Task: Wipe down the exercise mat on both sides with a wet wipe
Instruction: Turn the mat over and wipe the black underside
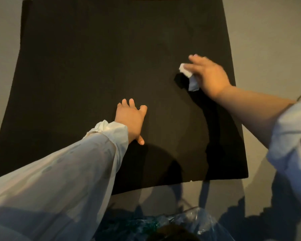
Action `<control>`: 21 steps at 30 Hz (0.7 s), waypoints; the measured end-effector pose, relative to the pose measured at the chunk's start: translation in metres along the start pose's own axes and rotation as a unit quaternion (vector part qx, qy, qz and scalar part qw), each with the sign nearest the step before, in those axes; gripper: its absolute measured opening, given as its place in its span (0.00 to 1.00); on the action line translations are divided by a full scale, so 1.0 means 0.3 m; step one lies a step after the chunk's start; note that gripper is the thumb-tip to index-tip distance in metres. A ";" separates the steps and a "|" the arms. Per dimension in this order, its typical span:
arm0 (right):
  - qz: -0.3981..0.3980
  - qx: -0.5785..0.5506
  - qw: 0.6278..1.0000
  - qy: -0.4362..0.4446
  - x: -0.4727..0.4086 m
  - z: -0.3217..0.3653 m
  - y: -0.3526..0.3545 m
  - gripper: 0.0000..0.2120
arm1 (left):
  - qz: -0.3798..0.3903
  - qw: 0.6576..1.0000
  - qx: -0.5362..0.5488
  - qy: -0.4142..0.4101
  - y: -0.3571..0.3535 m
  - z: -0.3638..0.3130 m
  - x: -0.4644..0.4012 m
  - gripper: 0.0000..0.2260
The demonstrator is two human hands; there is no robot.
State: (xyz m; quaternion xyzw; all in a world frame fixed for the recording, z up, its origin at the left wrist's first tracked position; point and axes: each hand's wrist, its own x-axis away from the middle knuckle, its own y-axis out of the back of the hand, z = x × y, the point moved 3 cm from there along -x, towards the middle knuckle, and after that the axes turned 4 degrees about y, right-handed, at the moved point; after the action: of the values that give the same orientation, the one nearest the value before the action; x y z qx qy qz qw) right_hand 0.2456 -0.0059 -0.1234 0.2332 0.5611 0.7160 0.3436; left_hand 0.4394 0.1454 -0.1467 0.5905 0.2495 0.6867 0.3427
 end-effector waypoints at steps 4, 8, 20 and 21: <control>0.070 0.044 0.982 -0.173 -0.051 -0.088 -0.095 0.21 | 0.009 1.000 0.000 0.012 0.004 -0.011 -0.008 0.51; 0.023 -0.030 0.989 -0.141 0.069 0.041 -0.192 0.19 | 0.032 0.999 0.002 0.029 0.017 -0.028 -0.017 0.53; 0.126 -0.106 0.971 0.173 0.527 0.400 -0.185 0.23 | 0.014 0.999 0.017 0.049 0.019 -0.044 0.024 0.49; 0.156 -0.133 0.967 0.152 0.564 0.396 -0.205 0.25 | 0.005 0.999 0.019 0.043 0.013 -0.039 0.027 0.49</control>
State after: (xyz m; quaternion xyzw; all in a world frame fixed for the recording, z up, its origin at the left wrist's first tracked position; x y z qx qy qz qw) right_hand 0.2343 0.2063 -0.1603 0.1583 0.4630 0.8560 0.1666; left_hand 0.4268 0.1497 -0.1406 0.5679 0.2738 0.7087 0.3166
